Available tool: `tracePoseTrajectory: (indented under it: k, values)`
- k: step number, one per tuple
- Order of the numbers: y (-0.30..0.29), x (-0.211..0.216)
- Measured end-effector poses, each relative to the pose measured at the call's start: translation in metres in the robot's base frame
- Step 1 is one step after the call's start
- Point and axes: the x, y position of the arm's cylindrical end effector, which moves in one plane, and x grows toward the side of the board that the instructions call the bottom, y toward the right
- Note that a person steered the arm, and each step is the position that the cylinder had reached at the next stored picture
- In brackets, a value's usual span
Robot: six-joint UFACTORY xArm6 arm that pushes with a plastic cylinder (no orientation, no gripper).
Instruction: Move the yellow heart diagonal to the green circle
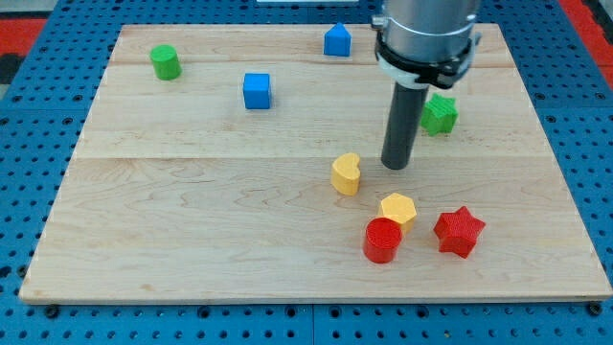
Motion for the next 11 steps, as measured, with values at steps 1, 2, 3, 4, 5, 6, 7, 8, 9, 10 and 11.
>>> tracePoseTrajectory:
  k: [1, 2, 3, 4, 5, 6, 7, 8, 9, 10, 11]
  values:
    - [-0.008, 0.0]
    - [-0.031, 0.024]
    - [-0.037, 0.031]
    - [-0.045, 0.031]
    - [-0.071, 0.031]
    - [-0.111, 0.031]
    - [-0.111, 0.038]
    - [-0.1, 0.039]
    - [-0.076, 0.027]
    - [-0.072, 0.012]
    - [-0.103, -0.032]
